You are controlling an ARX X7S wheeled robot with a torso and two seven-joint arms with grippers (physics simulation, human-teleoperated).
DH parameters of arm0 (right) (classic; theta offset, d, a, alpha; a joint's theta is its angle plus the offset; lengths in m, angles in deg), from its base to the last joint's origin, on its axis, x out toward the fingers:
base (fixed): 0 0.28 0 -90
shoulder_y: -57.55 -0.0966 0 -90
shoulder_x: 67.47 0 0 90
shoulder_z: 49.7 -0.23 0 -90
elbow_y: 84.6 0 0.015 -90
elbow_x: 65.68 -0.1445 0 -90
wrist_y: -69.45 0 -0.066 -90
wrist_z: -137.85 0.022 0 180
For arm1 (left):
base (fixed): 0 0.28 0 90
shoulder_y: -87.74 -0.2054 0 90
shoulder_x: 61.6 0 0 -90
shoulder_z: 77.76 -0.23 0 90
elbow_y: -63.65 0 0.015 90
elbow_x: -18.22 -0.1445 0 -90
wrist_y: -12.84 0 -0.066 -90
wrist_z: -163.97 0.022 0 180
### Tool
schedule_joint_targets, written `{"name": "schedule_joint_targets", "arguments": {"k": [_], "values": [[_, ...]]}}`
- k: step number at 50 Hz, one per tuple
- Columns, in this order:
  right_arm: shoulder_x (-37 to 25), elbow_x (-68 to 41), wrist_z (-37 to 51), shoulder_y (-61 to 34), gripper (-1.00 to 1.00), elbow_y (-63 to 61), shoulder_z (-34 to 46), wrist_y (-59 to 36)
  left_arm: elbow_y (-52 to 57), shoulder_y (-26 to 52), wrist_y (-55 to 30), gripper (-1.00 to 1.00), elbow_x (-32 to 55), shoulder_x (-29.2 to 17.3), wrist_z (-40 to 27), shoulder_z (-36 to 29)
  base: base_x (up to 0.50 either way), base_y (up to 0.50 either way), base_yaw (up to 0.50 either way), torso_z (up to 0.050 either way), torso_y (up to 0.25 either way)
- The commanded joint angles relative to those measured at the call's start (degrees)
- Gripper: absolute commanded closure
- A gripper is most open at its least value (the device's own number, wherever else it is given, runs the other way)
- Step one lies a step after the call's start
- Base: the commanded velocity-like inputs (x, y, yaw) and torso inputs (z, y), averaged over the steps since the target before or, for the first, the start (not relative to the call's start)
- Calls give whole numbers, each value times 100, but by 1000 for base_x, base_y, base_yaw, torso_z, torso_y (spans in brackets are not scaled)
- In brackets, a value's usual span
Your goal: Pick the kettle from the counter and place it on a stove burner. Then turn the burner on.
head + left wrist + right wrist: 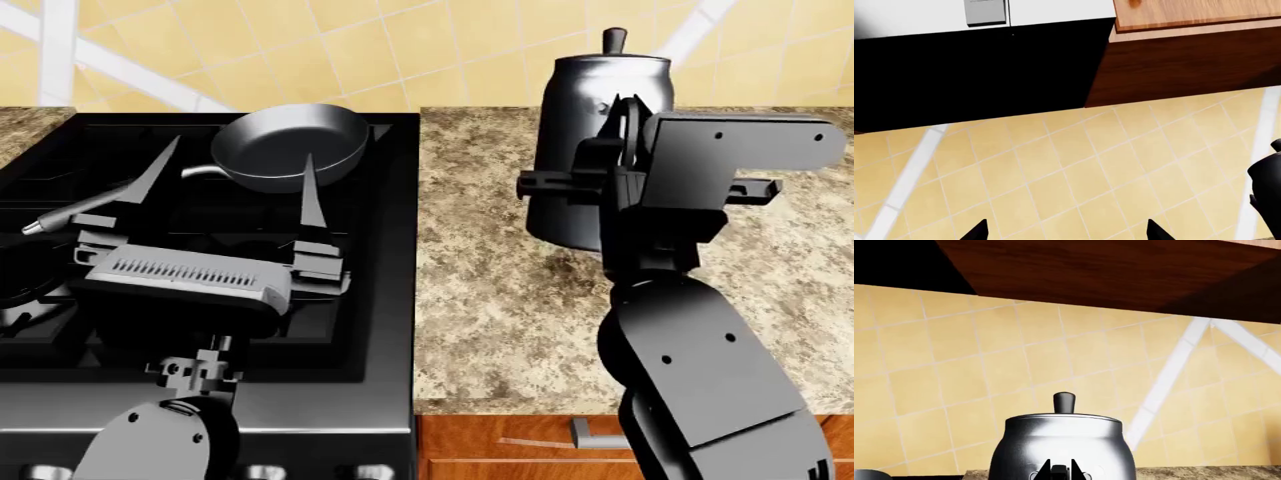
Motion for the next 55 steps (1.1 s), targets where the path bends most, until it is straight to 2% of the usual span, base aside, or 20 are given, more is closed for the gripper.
{"name": "schedule_joint_targets", "arguments": {"k": [1,14,55], "values": [[-56,31,-68,-36,100,-106,95,99,18,4,-1,-100,27,-32,-35,-11,0,195,0,0,0],[-119,-8,6,-196,100,-571,145,-204,40,10,-10,-100,57,-64,-67,-34,0,500,0,0,1],[-145,-117,158,-162,100,-642,124,-147,38,32,2,-100,139,-160,-166,-84,0,500,0,0,0]]}}
